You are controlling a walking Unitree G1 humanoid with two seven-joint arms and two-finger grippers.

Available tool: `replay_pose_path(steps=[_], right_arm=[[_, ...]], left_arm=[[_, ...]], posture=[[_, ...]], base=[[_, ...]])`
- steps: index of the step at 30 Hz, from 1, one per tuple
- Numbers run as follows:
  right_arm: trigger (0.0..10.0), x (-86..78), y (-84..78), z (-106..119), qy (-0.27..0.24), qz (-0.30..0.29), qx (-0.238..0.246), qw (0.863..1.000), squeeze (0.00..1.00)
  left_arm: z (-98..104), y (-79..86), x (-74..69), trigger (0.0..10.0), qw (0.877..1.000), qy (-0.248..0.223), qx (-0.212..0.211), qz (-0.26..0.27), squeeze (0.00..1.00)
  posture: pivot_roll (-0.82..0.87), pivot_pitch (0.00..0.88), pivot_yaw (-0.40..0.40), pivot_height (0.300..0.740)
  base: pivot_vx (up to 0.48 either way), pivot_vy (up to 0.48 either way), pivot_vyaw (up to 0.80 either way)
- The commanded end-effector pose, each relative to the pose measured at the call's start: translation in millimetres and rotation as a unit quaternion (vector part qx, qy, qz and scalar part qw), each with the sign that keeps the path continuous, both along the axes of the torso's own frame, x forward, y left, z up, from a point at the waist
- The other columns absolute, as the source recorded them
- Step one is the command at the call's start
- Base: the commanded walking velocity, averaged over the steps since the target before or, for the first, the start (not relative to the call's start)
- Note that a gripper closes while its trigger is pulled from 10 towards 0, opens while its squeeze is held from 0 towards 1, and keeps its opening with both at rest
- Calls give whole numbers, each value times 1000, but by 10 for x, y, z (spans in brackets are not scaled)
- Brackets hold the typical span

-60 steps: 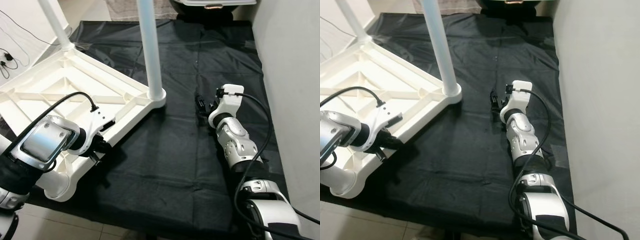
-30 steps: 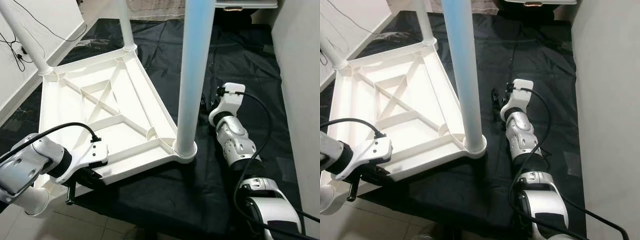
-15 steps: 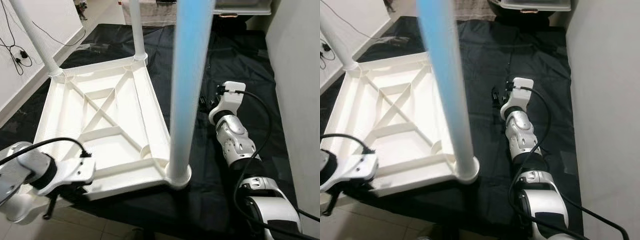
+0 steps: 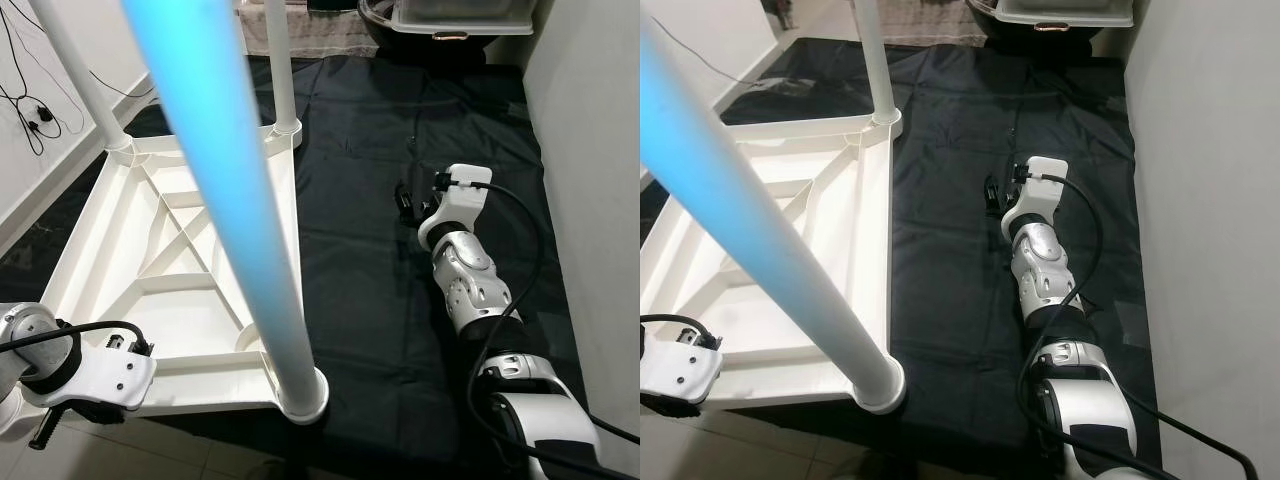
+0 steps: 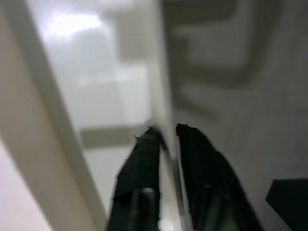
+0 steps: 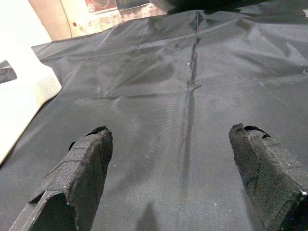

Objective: Building children table

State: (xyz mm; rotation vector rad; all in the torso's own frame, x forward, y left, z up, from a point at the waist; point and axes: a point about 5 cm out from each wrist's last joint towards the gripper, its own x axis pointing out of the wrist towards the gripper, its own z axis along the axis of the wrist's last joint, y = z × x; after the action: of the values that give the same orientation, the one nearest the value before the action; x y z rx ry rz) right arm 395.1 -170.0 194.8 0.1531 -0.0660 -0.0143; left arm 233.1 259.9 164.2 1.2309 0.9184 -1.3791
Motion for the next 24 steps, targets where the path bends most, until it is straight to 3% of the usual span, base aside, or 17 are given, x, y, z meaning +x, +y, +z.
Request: replay_pose_path(steps=[1, 10, 11, 14, 19, 24], right_arm=[[10000, -3, 16, -26, 2, 0, -2, 1000, 0], [10000, -4, 8, -25, 1, 0, -2, 1000, 0], [10000, -5, 10, -30, 2, 0, -1, 1000, 0], [10000, -7, 12, -32, 2, 1, -1, 1000, 0], [10000, 1, 39, -31, 4, 5, 0, 1000, 0], [10000, 8, 49, -24, 3, 6, 1, 1000, 0]], left_arm=[[-130, -50, 6, 10000, 1000, 7, -11, -3, 1000], [-119, -1, 56, 10000, 1000, -14, 5, -20, 1000], [-116, 36, 98, 10000, 999, -31, 17, -18, 0], [-106, 49, 130, 10000, 999, -40, 18, -12, 0], [49, -76, 266, 10000, 998, -59, -11, -7, 0], [127, -72, 312, 10000, 998, -62, -7, -14, 0]], posture=[[40, 186, 53, 740], [40, 187, 54, 740], [42, 187, 53, 740], [42, 187, 53, 740], [41, 179, 50, 740], [41, 170, 54, 740]], base=[[0, 0, 0], [0, 0, 0], [0, 0, 0], [0, 0, 0], [0, 0, 0], [0, 0, 0]])
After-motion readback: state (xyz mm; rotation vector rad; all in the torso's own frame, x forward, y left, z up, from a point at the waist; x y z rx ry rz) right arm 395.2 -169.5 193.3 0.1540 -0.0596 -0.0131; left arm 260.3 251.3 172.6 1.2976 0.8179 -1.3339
